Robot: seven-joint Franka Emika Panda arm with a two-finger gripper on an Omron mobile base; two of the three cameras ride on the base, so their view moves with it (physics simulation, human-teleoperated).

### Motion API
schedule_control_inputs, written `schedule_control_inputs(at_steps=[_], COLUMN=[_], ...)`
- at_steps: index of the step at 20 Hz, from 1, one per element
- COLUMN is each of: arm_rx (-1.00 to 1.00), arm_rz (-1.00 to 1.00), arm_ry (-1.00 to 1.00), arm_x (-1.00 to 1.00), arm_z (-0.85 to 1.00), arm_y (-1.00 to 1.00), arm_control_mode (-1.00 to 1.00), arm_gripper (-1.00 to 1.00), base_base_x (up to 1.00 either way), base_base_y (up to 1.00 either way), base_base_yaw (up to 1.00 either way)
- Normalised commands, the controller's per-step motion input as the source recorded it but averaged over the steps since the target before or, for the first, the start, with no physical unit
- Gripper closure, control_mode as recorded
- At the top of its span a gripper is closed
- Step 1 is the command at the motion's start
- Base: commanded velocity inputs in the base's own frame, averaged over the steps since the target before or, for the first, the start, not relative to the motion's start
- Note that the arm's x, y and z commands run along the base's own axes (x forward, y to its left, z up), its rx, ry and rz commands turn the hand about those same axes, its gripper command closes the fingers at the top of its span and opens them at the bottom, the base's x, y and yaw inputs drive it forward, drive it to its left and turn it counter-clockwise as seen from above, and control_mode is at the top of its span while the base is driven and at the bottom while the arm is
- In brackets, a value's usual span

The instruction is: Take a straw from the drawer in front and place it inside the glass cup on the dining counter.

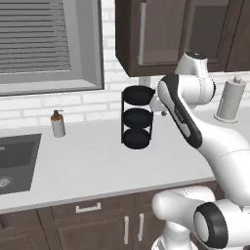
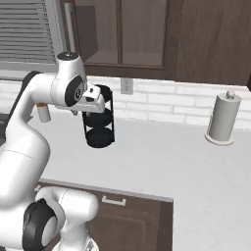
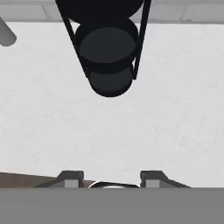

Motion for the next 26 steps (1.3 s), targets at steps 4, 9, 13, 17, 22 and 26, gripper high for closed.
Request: schedule_control_inputs(at_steps=[4, 9, 13, 17, 22, 26], arm_rx=[0.0, 0.0, 0.0, 0.0, 0.0, 0.0], arm_rz=[0.0, 0.0, 0.0, 0.0, 0.0, 0.0], arm_ry=[0.0, 0.0, 0.0, 0.0, 0.0, 0.0], arm_x=[0.0, 0.0, 0.0, 0.0, 0.0, 0.0], arm_z=[0.0, 0.0, 0.0, 0.0, 0.0, 0.0], arm_y=[0.0, 0.0, 0.0, 0.0, 0.0, 0.0], arm_control_mode=[1.0, 1.0, 1.0, 1.0, 1.0, 1.0], arm_gripper=[-1.0, -1.0, -1.0, -1.0, -1.0, -1.0], base_base_x=[-0.12, -0.68, -0.41, -0.01, 0.04, 0.0], base_base_y=[0.0, 0.44, 0.8, 0.86, 0.44, 0.36], base_base_yaw=[0.0, -0.02, -0.24, -0.52, -0.78, -0.81])
